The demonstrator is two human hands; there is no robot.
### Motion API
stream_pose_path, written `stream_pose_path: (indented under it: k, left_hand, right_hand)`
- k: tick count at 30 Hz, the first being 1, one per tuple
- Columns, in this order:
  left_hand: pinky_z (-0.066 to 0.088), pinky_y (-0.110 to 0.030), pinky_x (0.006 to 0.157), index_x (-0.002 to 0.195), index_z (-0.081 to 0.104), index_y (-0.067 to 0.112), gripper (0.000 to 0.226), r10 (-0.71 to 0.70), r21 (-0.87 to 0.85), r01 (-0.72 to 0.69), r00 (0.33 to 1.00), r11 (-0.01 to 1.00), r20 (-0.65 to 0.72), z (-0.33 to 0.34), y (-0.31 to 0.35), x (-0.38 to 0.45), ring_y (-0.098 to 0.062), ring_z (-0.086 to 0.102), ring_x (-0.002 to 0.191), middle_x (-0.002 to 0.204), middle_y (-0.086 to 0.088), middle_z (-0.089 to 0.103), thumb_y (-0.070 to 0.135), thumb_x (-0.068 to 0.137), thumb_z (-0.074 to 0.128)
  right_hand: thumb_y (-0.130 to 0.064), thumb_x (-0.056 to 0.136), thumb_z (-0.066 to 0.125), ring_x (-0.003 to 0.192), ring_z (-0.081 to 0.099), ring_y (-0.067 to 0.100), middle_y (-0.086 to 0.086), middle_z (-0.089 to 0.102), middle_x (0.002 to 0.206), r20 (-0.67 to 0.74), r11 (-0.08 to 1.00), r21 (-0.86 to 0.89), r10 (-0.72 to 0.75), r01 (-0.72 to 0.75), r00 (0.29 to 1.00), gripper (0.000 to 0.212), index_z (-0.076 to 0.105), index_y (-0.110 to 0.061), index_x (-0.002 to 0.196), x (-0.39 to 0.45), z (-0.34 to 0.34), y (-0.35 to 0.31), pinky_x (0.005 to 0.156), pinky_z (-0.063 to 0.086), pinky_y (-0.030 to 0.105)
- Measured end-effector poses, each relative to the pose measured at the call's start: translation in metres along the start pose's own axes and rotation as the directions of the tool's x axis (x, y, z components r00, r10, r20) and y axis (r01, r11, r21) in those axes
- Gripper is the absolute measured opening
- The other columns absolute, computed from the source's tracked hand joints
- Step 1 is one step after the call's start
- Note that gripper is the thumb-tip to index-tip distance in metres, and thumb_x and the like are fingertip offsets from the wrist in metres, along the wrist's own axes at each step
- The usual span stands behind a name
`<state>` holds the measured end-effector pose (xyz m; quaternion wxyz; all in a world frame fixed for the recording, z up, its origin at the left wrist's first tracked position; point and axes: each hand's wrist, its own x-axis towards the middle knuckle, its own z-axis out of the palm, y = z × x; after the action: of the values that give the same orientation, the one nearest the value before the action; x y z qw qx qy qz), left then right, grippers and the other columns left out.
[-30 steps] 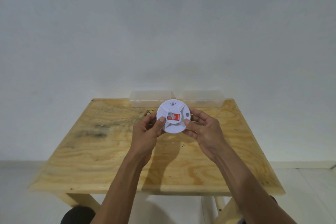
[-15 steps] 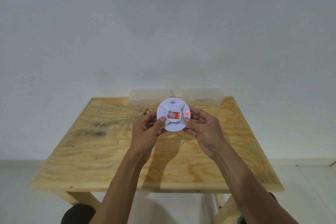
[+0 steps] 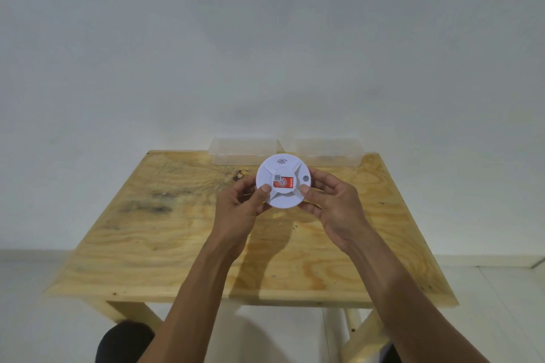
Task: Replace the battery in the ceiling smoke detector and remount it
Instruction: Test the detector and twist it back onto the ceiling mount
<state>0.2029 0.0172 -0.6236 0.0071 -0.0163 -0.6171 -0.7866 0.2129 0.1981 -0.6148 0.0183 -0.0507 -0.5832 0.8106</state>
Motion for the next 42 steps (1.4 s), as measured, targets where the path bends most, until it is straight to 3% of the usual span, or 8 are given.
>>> stream_pose_path:
  k: [12,24,42]
  left_hand:
    - [0.061,-0.037,0.083,0.121,0.068,0.003,0.029,-0.002,0.015,0.002,1.0,1.0,-0.006,0.0,-0.003,0.001,-0.028,0.073,0.102,0.104,-0.002,0.079,0.005,0.092,0.067]
    - [0.06,-0.03,0.078,0.118,0.071,0.008,0.026,-0.005,0.009,0.005,1.0,1.0,-0.008,0.001,0.0,-0.001,-0.027,0.074,0.101,0.106,-0.007,0.078,0.006,0.092,0.068]
    - [0.06,-0.029,0.077,0.116,0.071,0.011,0.025,-0.004,-0.002,0.004,1.0,1.0,0.003,0.005,0.009,-0.005,-0.026,0.074,0.101,0.108,-0.007,0.078,0.006,0.092,0.068]
  right_hand:
    - [0.006,0.083,0.071,0.099,0.074,0.029,0.013,0.074,0.111,-0.004,1.0,0.014,-0.002,0.002,1.0,0.04,0.066,-0.004,0.121,0.001,-0.002,0.001,0.086,0.059,0.045]
    - [0.007,0.084,0.07,0.098,0.074,0.029,0.013,0.074,0.11,0.001,1.0,0.017,-0.007,0.007,1.0,0.037,0.067,-0.006,0.119,-0.001,-0.002,-0.001,0.081,0.06,0.04]
    - [0.006,0.083,0.071,0.1,0.073,0.031,0.013,0.074,0.111,0.002,1.0,0.012,-0.025,0.025,1.0,0.037,0.068,-0.005,0.119,-0.005,-0.001,-0.007,0.089,0.059,0.047]
